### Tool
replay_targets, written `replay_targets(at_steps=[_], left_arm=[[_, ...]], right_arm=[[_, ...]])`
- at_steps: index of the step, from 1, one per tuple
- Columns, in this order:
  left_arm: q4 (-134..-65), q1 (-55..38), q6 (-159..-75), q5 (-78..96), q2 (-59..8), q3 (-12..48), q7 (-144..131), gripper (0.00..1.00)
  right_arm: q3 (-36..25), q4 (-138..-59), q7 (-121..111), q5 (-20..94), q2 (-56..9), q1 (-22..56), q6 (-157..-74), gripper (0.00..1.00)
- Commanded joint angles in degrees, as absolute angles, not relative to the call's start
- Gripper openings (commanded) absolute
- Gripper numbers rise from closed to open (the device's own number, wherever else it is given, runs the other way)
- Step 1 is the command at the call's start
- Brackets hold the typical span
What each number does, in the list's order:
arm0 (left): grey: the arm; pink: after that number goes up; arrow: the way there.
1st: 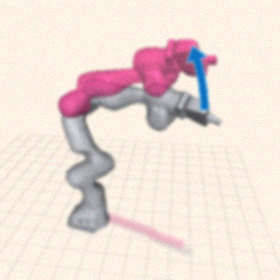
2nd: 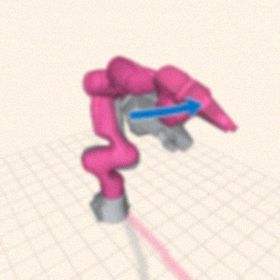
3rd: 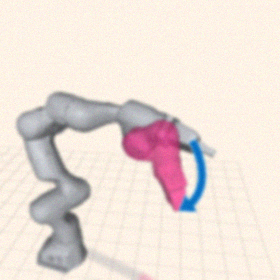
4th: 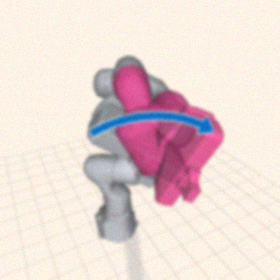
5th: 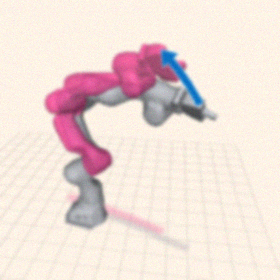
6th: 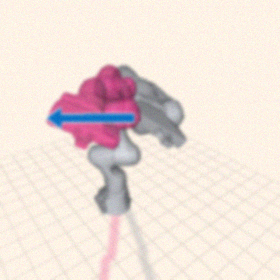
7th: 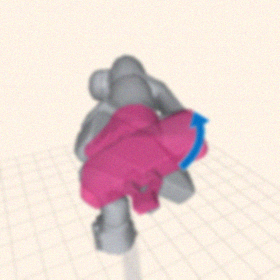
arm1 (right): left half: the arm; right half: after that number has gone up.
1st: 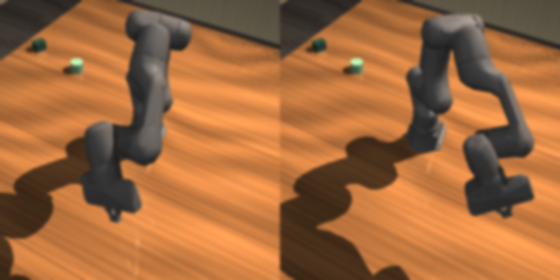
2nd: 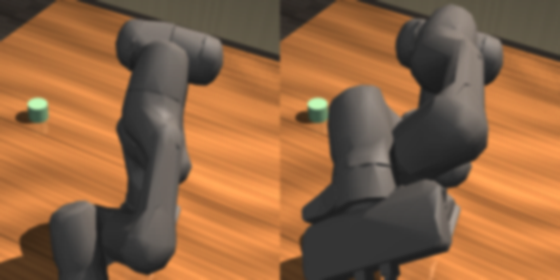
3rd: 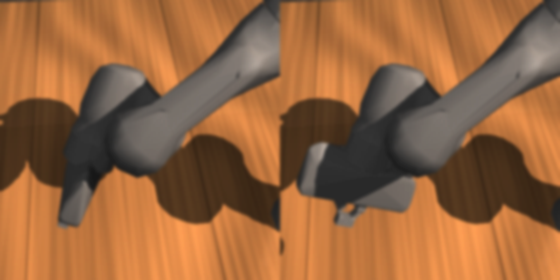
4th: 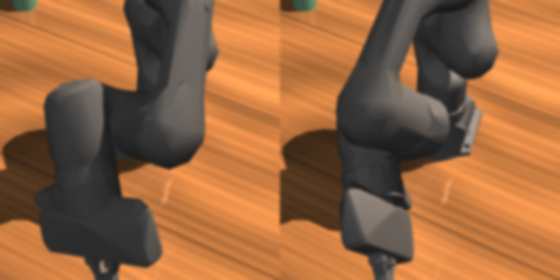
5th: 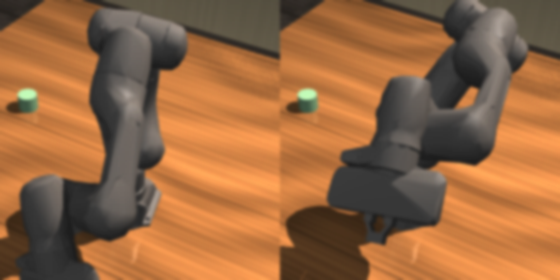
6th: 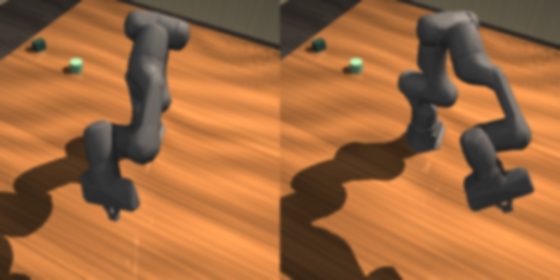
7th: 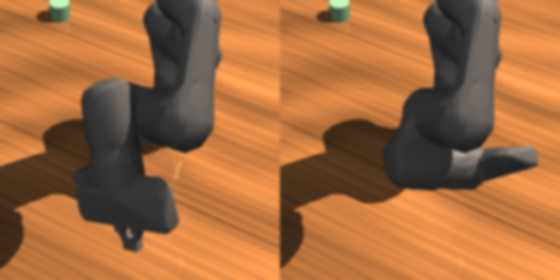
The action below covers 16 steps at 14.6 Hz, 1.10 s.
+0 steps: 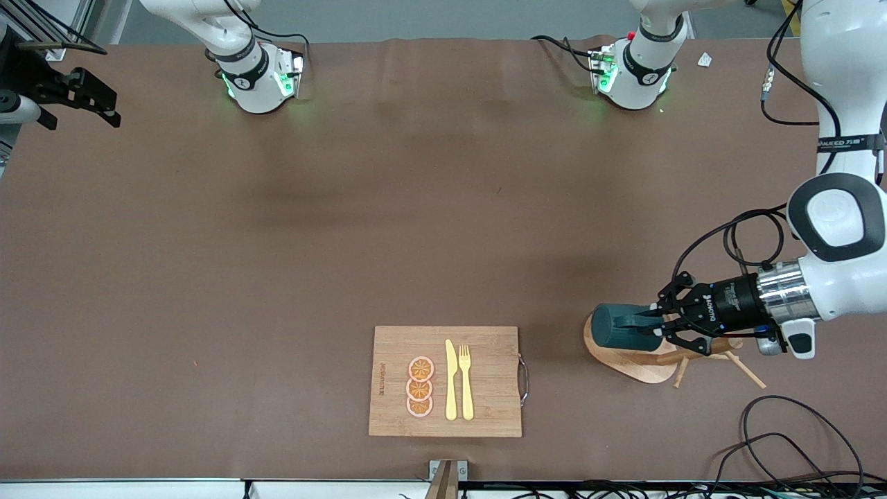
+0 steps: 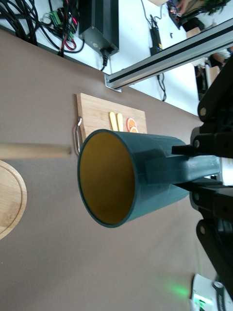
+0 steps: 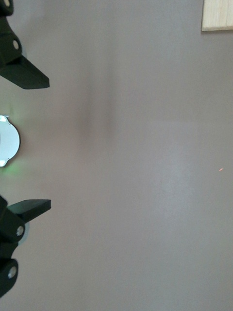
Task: Pass cup and hang on rack
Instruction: 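Hook the mug handle onto a rack peg and open the left gripper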
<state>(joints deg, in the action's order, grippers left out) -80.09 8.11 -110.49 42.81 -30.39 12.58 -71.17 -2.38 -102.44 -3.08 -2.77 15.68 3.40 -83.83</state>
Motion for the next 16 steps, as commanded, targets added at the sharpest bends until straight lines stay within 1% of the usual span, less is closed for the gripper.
replay_targets(at_steps=[1, 5, 8, 13, 16], left_arm=[[-79.6, 9.9, -108.5, 44.8, -30.4, 13.2, -69.9, 0.0], [-79.6, 11.2, -108.5, 44.9, -30.4, 13.1, -70.0, 0.0], [-79.6, 11.8, -108.4, 44.8, -30.3, 13.2, -69.8, 0.01], [-79.6, 13.0, -108.4, 44.8, -30.5, 13.1, -65.7, 0.01], [-79.7, 14.2, -108.3, 44.9, -31.3, 13.1, -61.2, 0.01]], right_arm=[[-2.5, -100.9, -2.4, -2.3, 15.3, 3.9, -82.1, 1.0], [-2.5, -100.7, -2.4, -2.3, 15.3, 4.0, -81.8, 1.0], [-2.5, -100.7, -2.4, -2.3, 15.4, 3.8, -80.1, 1.0], [-2.5, -100.6, -2.4, -2.2, 14.9, 4.0, -81.8, 1.0], [-2.5, -100.6, -2.4, -2.2, 15.0, 3.7, -81.2, 1.0]])
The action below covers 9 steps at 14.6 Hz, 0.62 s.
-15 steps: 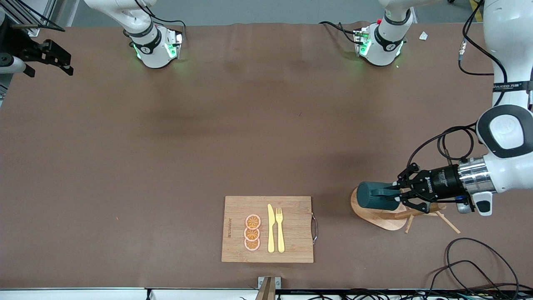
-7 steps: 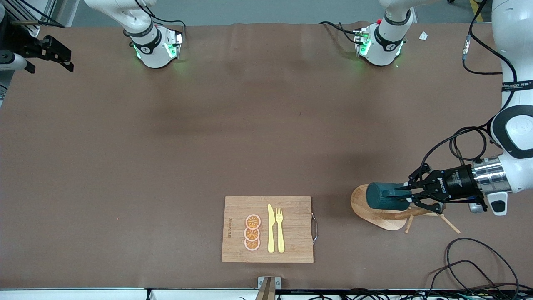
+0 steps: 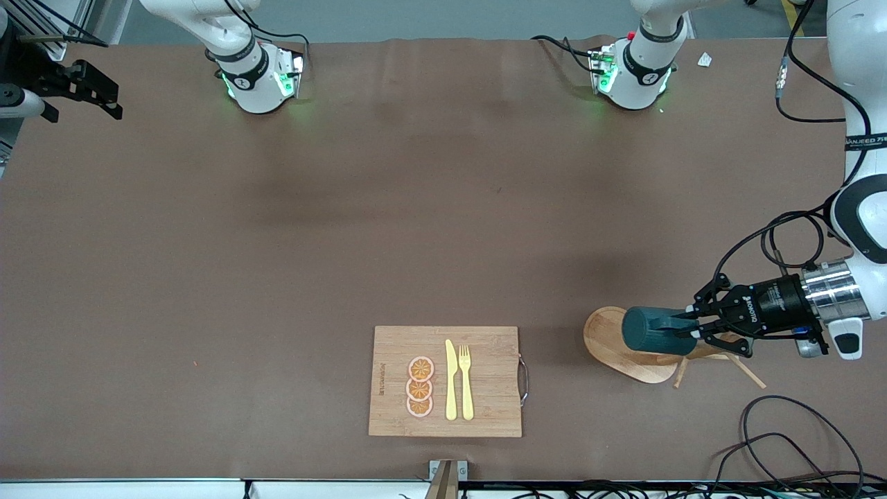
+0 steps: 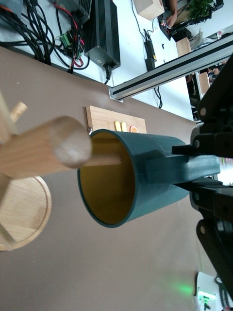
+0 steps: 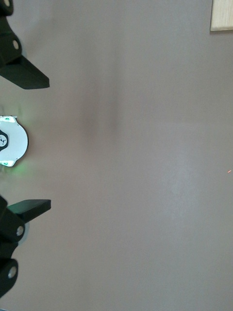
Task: Pass cup and hang on rack
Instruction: 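Hook the mug handle onto a rack peg and open the left gripper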
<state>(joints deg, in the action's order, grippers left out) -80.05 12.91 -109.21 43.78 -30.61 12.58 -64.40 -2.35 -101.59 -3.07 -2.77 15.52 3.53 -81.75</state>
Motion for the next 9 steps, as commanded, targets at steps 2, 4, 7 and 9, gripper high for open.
replay_targets(at_steps=[2, 4, 7, 9], left_arm=[[-79.7, 14.9, -107.8, 44.9, -31.3, 13.2, -59.9, 0.0], [-79.7, 14.9, -107.7, 45.1, -31.5, 13.2, -59.7, 0.01], [-79.7, 14.7, -107.7, 45.6, -32.1, 13.0, -59.4, 0.01], [-79.6, 14.8, -107.7, 45.7, -32.2, 13.1, -59.3, 0.01]], right_arm=[[-2.8, -100.8, -2.6, -2.2, 14.9, 3.4, -81.4, 1.0], [-2.8, -101.1, -2.6, -2.2, 15.0, 3.4, -81.0, 1.0], [-2.9, -100.9, -2.8, -2.2, 15.1, 3.0, -79.9, 1.0], [-2.9, -100.9, -3.0, -2.2, 15.1, 1.9, -79.5, 1.0]])
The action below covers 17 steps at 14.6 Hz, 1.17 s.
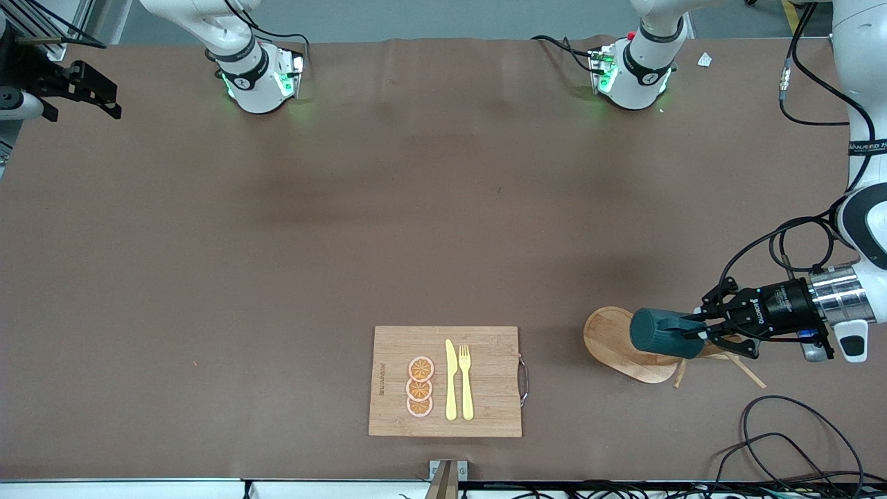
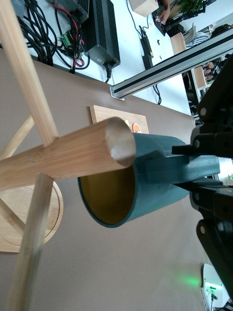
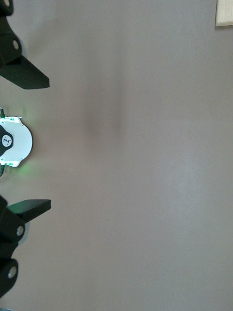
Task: Pass cup and hang on rack
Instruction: 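Hook the mug handle onto a rack peg and open the left gripper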
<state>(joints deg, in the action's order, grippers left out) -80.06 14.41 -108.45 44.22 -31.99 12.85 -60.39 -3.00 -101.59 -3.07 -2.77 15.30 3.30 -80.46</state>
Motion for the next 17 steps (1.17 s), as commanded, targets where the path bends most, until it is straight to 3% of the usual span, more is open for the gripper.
replay_targets(at_steps=[1, 17], left_arm=[[-79.6, 14.6, -107.8, 45.6, -32.1, 13.1, -59.8, 0.01], [-79.5, 16.5, -107.8, 47.3, -32.8, 13.2, -57.7, 0.06]], right_arm=[[-2.9, -100.9, -3.0, -2.2, 15.0, 1.8, -79.5, 1.0], [-2.9, -100.7, -3.0, -2.2, 14.9, 2.0, -79.4, 1.0]])
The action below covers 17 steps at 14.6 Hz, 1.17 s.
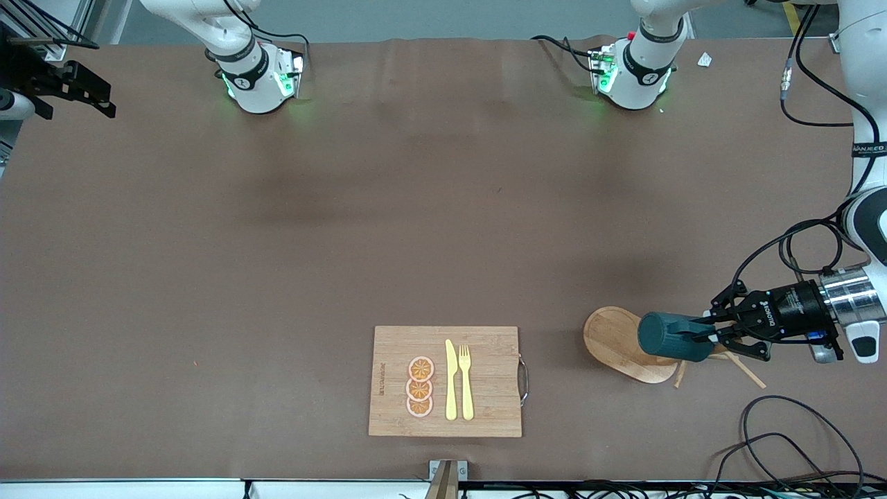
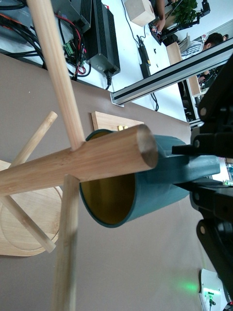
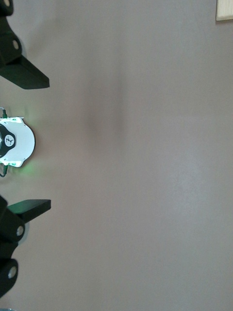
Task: Pass cup and hang on rack
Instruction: 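Hook the mug handle onto a rack peg and open the left gripper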
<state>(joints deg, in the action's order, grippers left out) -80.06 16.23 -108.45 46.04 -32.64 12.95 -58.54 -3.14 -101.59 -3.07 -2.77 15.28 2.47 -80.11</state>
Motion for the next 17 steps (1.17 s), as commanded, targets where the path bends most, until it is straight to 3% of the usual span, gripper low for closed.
replay_targets(at_steps=[1, 5, 7, 10, 12, 17], left_arm=[[-79.5, 16.6, -107.8, 47.3, -32.7, 13.2, -57.7, 0.07], [-79.6, 16.7, -107.7, 47.2, -32.7, 13.1, -57.7, 0.14], [-79.6, 17.1, -107.7, 47.3, -32.6, 13.2, -57.8, 0.24], [-79.5, 17.3, -105.7, 47.2, -32.3, 13.2, -57.9, 0.59], [-78.8, 17.4, -105.4, 47.2, -31.7, 13.4, -58.0, 1.0], [-78.3, 16.0, -100.5, 42.2, -26.0, 13.5, -58.2, 1.0]], right_arm=[[-2.9, -100.7, -3.0, -2.2, 14.9, 2.0, -79.4, 1.0], [-2.8, -100.7, -3.0, -2.2, 14.9, 2.0, -79.4, 1.0], [-2.8, -100.7, -3.0, -2.2, 14.9, 2.0, -79.4, 1.0], [-2.8, -100.6, -3.0, -2.2, 14.9, 2.1, -79.4, 1.0], [-2.8, -100.5, -3.0, -2.2, 14.9, 2.1, -79.5, 1.0], [-2.8, -100.1, -3.0, -2.1, 14.9, 1.9, -80.0, 1.0]])
